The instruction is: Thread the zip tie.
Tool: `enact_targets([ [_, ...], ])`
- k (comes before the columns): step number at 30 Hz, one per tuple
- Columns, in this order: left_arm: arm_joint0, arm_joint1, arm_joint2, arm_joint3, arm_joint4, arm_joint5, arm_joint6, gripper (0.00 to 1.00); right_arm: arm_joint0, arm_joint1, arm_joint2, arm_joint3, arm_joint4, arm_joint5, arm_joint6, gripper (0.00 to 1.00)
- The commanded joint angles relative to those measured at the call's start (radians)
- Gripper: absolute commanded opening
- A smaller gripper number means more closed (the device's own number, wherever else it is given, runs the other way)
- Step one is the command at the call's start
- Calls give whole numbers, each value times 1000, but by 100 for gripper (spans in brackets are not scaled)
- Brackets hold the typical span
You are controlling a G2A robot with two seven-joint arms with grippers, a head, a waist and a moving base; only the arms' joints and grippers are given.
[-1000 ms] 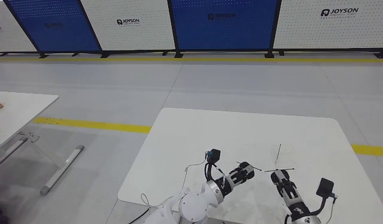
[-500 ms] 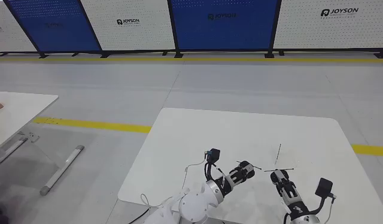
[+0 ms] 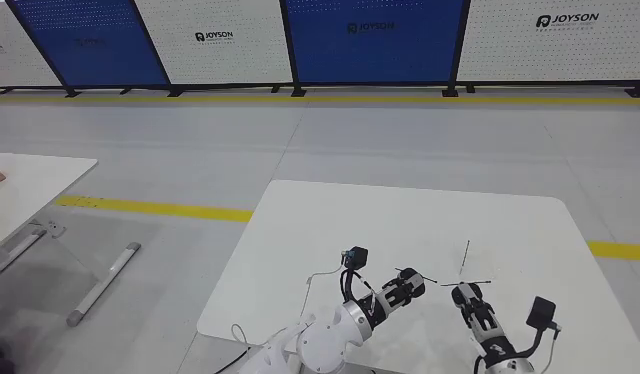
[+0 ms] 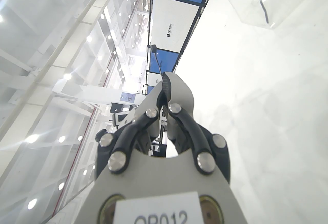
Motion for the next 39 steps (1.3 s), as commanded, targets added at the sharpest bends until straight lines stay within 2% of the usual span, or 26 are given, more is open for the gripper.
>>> enact_targets([
  [1, 0, 0, 0, 0, 0, 0, 0, 0, -3, -1, 0, -5, 8, -15, -2, 0],
  [6, 0, 0, 0, 0, 0, 0, 0, 0, -10, -1, 8, -15, 20, -32, -4, 0],
  [21, 0, 0, 0, 0, 0, 0, 0, 0, 15, -4, -13, -1, 1, -4, 6, 0],
  [39, 0, 0, 0, 0, 0, 0, 0, 0, 29, -6, -21, 13, -3, 5, 16, 0],
])
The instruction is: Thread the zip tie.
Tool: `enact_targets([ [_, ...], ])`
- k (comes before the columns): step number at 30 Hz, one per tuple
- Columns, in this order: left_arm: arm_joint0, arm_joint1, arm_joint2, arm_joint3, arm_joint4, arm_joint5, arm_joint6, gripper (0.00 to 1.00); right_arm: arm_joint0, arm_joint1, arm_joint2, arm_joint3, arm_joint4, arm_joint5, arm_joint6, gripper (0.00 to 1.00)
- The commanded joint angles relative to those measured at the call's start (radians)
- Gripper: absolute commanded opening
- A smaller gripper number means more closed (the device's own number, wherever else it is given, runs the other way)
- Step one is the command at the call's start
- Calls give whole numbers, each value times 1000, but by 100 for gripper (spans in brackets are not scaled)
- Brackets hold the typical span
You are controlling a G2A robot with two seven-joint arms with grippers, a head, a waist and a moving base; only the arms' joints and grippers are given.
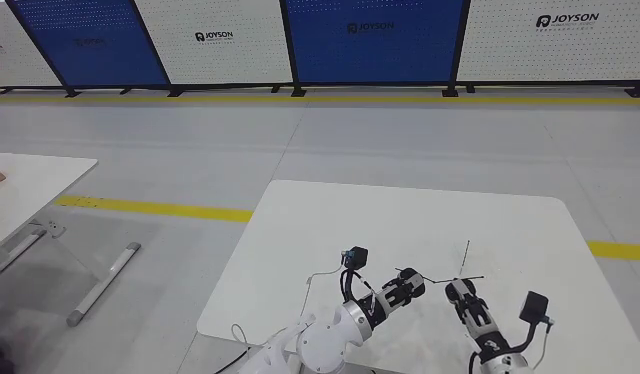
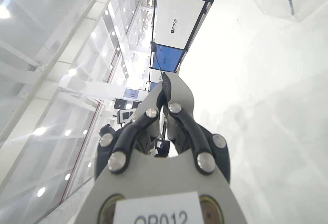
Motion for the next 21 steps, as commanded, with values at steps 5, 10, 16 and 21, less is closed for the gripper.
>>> enact_targets([
  [5, 0, 0, 0, 0, 0, 0, 0, 0, 6, -1, -6, 2, 1, 5, 1, 0],
  [10, 0, 0, 0, 0, 0, 0, 0, 0, 10, -3, -11, 2, 7, 2, 0, 0],
  [16, 2, -1, 0, 0, -16, -4, 3, 0, 7, -3, -12, 4, 10, -5, 5, 0],
  [21, 3, 0, 0, 2, -29, -30, -19, 0, 11, -4, -14, 12, 21, -16, 11, 0],
])
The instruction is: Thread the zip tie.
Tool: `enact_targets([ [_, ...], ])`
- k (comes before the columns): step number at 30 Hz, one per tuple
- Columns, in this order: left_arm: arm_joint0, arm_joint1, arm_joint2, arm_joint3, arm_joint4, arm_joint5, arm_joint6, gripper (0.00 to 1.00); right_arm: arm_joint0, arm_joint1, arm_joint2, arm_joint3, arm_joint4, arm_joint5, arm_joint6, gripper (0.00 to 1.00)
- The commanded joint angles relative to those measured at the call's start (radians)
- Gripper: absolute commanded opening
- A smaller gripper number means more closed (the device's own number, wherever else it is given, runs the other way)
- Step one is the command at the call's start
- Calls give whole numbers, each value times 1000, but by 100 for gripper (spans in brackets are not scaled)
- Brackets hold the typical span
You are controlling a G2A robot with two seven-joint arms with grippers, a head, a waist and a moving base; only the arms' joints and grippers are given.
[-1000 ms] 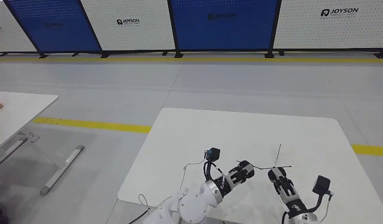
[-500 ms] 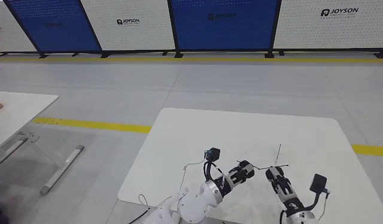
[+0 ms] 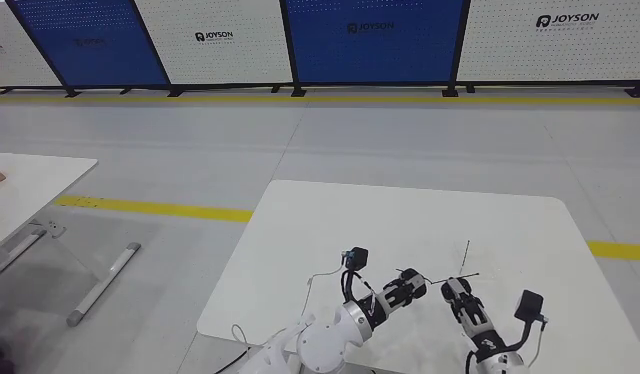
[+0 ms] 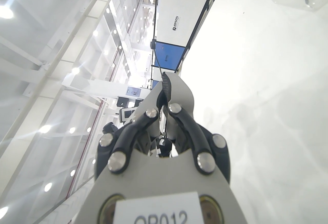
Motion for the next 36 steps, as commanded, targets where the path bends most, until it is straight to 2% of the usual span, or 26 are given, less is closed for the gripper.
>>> enact_targets([
  [1, 3, 0, -1, -1, -7, -13, -2, 0, 3, 0, -1, 3, 1, -1, 3, 0],
  [5, 5, 1, -4, 1, -15, -25, -10, 0, 5, 0, -4, 6, 1, -8, 10, 0],
  [21, 1, 0, 1, 3, -3, -22, 5, 0, -17, 1, 17, -3, 15, -54, 10, 0],
  [36, 2, 0, 3, 0, 7, -23, 13, 0, -27, 3, 20, -7, -18, -66, 5, 0],
])
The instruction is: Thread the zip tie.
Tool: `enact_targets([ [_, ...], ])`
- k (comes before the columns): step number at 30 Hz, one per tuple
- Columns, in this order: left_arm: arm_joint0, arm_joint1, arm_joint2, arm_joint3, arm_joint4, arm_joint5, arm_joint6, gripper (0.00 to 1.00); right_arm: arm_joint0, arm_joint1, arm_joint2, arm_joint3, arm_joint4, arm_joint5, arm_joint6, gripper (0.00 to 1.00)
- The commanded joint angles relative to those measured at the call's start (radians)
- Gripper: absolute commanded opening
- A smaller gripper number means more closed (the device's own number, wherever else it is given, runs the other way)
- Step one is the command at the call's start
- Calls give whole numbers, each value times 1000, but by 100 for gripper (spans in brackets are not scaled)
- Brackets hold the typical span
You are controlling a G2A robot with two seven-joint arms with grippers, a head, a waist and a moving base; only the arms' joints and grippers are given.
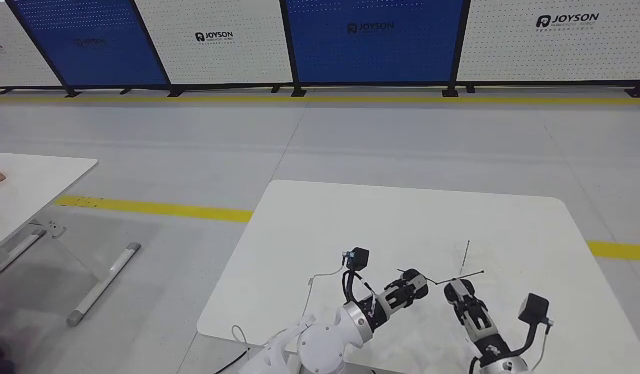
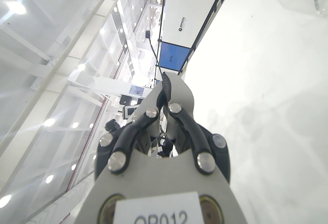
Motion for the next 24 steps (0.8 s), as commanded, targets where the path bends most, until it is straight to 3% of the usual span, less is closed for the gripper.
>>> enact_targets([
  [1, 0, 0, 0, 1, -1, -1, 2, 0, -1, 0, 1, 0, -3, 2, 1, 0],
  [7, 0, -1, 1, 3, -3, -2, 7, 0, -1, 1, 1, 1, -6, -1, 7, 2],
  [8, 0, -1, 1, 2, -3, -2, 8, 0, -1, 1, 2, 1, -7, -1, 8, 13],
  [9, 0, -1, 2, 2, -3, -1, 8, 0, -1, 1, 2, 1, -7, -1, 8, 18],
  [24, -4, -3, 5, 6, -3, 4, 9, 0, 1, 0, 3, 0, -13, 16, 4, 15],
])
